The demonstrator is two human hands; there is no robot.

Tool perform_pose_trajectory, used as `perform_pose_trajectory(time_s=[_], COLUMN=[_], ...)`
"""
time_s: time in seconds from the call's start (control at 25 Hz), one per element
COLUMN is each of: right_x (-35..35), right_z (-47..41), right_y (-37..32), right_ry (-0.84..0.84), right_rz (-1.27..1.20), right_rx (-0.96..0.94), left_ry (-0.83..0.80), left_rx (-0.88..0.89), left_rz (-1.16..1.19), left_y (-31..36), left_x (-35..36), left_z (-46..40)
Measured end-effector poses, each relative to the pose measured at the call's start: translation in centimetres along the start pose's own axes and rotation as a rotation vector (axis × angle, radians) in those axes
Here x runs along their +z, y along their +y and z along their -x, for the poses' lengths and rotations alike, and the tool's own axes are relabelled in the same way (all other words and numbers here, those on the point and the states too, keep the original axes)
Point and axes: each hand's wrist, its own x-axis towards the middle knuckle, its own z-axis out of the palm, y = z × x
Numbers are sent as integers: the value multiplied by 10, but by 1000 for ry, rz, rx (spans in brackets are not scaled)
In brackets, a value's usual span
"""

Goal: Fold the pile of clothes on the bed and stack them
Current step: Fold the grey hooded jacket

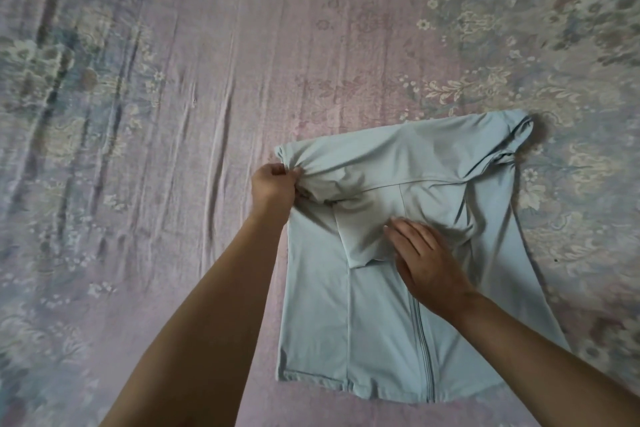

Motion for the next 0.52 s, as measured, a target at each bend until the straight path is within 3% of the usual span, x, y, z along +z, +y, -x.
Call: perform_pose_trajectory(time_s=[0.08,0.28,0.4,0.52], right_x=[0,2,4,9], right_z=[-3,-10,-17,-18], right_y=[4,11,14,13], right_ry=[11,-115,-161,-235], right_rz=[14,131,190,186], right_rx=[30,1,-67,-124], left_ry=[70,150,203,15], left_rx=[138,372,877,1443], left_rz=[-195,-332,-682,-1044], left_y=[-7,-16,-32,-41], left_x=[-3,-1,4,-2], left_z=[0,13,15,6])
